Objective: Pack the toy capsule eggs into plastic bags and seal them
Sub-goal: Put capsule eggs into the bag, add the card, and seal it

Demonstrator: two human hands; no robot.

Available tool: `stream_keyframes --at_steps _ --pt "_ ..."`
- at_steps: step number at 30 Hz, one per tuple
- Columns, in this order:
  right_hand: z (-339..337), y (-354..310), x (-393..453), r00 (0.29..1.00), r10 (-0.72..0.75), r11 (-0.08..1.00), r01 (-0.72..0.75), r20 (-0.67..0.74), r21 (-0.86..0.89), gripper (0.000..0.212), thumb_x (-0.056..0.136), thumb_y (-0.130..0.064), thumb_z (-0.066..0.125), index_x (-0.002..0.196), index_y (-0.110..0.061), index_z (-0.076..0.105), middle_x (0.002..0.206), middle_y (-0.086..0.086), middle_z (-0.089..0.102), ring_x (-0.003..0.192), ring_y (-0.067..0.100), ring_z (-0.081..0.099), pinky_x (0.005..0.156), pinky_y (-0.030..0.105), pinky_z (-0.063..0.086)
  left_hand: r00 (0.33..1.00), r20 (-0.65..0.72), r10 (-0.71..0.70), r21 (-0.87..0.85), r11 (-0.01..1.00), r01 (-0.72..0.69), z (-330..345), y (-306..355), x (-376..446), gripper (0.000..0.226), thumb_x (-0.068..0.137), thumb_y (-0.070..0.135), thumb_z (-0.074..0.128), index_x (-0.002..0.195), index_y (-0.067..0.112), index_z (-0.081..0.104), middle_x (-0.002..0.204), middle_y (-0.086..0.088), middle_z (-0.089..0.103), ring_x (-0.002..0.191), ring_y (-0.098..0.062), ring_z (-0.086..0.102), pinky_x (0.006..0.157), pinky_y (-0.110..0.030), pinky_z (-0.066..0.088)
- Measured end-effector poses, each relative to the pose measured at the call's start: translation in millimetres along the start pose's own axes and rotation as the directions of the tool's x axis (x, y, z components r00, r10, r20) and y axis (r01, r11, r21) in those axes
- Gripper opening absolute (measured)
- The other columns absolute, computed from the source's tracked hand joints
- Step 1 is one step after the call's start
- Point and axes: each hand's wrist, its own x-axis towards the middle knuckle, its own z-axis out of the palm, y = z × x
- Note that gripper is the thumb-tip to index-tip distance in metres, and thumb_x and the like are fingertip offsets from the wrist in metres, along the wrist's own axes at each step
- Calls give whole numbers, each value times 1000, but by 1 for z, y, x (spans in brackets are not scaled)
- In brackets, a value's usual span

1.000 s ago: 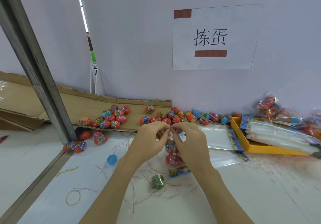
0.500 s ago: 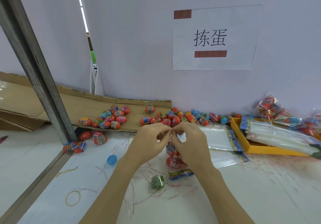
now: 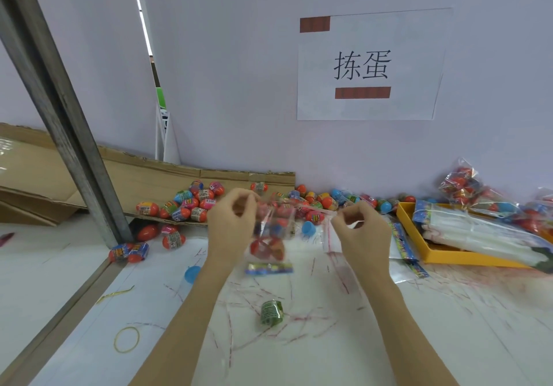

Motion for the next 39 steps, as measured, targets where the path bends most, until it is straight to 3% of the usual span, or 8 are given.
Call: stream_keyframes --at_steps 6,12,17,20,23,25,30,39 --pt "-7 16 5 985 124 965 -92 119 -245 9 96 -12 71 103 -11 76 94 3 74 82 15 62 86 30 53 978 10 -209 -216 954 207 -12 -11 7 16 108 10 55 100 10 69 88 -4 79 82 -23 79 85 -48 63" --pt "0 12 5 947 268 895 -176 177 -410 18 102 -29 64 111 -14 66 98 4 70 83 16 63 86 32 55 970 60 -234 -271 932 242 -7 -9 5 16 107 9 57 99 9 70 84 -5 79 76 -28 79 71 -31 63" --pt "-1 5 1 994 -82 971 97 79 -218 33 94 11 58 83 -15 76 104 -1 66 103 17 58 91 27 47 946 117 -304 -324 888 325 -1 -1 2 16 106 8 57 102 8 72 86 -8 80 76 -30 79 66 -28 61" --pt "4 -3 -7 978 -81 983 109 190 -145 37 93 -12 51 62 -19 69 72 -5 68 79 15 61 74 36 53 940 125 -319 -318 884 342 3 5 -1 16 106 9 58 100 11 74 81 -1 79 72 -22 79 53 -19 55" --pt "11 -8 -13 941 21 991 25 339 -130 59 96 -41 34 54 -23 71 71 -5 70 92 10 59 82 35 47 932 159 -326 -331 872 361 6 7 -1 15 105 9 59 103 10 74 89 -6 80 77 -26 80 66 -33 64" --pt "13 -9 -14 924 5 986 60 383 -157 68 107 -55 35 63 -24 77 77 -11 73 98 7 55 88 31 40 928 155 -340 -329 868 373 6 7 -2 15 105 11 60 103 12 75 89 -6 81 79 -27 80 72 -39 63" --pt "22 -14 -17 919 -97 983 29 382 180 22 96 -38 70 117 -32 72 101 -20 73 97 -4 65 77 15 51 931 143 -336 -324 873 365 7 4 -2 15 105 13 61 104 13 76 90 -7 80 86 -33 78 79 -46 65" --pt "24 -6 -14 969 -39 965 -28 246 262 13 95 -23 74 95 -37 77 87 -24 75 88 -1 70 77 16 55 859 436 -268 -368 818 443 1 0 3 25 107 4 50 117 8 72 104 -10 81 101 -25 78 84 -31 63"
